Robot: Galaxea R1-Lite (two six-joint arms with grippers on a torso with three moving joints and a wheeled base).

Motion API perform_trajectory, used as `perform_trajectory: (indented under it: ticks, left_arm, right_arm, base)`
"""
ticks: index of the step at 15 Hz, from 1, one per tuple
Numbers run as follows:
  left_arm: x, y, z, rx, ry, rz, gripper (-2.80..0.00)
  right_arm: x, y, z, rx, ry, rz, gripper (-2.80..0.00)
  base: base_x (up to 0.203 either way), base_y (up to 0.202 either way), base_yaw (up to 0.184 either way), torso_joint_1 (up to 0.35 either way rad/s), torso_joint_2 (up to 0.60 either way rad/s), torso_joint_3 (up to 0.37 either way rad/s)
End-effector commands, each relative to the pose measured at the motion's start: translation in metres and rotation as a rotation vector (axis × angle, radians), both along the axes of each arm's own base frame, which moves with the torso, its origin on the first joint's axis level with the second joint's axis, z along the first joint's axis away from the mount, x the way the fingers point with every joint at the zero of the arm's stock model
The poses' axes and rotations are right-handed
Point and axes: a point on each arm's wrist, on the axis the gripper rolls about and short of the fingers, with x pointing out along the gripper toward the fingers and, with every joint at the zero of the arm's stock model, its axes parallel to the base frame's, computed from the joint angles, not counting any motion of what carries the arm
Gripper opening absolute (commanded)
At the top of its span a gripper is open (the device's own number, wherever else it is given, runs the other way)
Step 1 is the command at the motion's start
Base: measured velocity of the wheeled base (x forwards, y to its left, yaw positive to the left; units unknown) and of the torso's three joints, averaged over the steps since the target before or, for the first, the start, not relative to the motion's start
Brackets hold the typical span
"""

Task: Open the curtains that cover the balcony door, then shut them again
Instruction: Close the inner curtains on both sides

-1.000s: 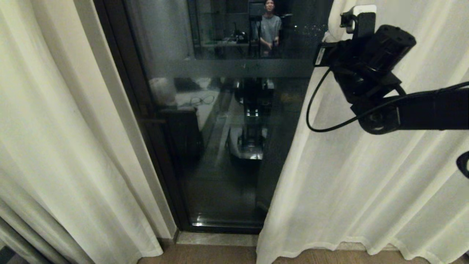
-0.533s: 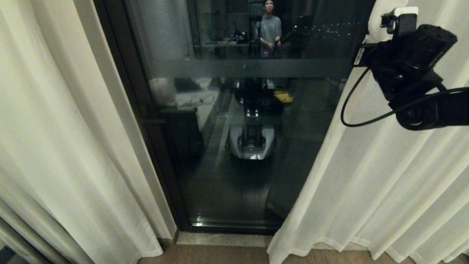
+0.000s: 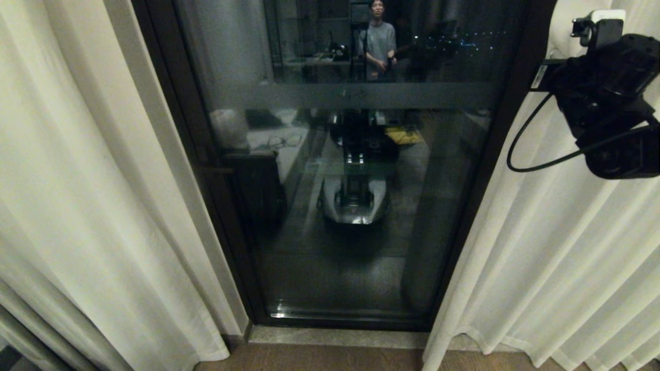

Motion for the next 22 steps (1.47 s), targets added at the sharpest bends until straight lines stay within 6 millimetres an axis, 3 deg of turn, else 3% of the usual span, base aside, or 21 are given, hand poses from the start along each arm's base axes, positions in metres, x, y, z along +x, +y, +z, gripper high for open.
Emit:
perform_trajectory:
  ticks: [1,2,7,11,14,19,20,22]
  left_arm:
    - [0.0,0.0,0.0,0.0,0.0,0.0,-2.8]
    - [0.0,0.0,0.0,0.0,0.0,0.0,-2.8]
    - [0.0,0.0,0.0,0.0,-0.001,0.0,-2.8]
    - [0.0,0.0,0.0,0.0,0.0,0.0,-2.8]
    - [0.0,0.0,0.0,0.0,0.0,0.0,-2.8]
    - [0.0,0.0,0.0,0.0,0.0,0.0,-2.8]
    - [0.0,0.0,0.0,0.0,0.0,0.0,-2.8]
    - [0.0,0.0,0.0,0.0,-0.001,0.0,-2.8]
  right_arm:
    - [-0.001,-0.007,0.0,-0.001,-0.003,-0.02,-2.8]
    - [-0.001,-0.008,-0.001,-0.001,-0.001,-0.022,0.0]
    - [-0.027,-0.008,0.002,0.008,0.022,-0.019,0.0]
    - [-0.059,-0.008,0.02,0.01,-0.008,-0.017,0.0]
    - [-0.098,-0.008,0.024,0.007,-0.003,-0.02,0.0]
    - [-0.178,-0.007,0.007,0.01,0.029,-0.016,0.0]
    - [-0.189,-0.007,0.0,0.013,0.032,-0.014,-2.8]
    - [-0.213,-0.006,-0.017,0.023,0.051,0.009,-2.8]
  base:
    - [0.0,0.0,0.0,0.0,0.0,0.0]
    - [0.0,0.0,0.0,0.0,0.0,0.0]
    - [0.0,0.0,0.0,0.0,0.0,0.0]
    - [0.0,0.0,0.0,0.0,0.0,0.0]
    - [0.0,0.0,0.0,0.0,0.0,0.0]
    - [0.0,0.0,0.0,0.0,0.0,0.0]
    - [0.0,0.0,0.0,0.0,0.0,0.0]
    - [0.0,0.0,0.0,0.0,0.0,0.0]
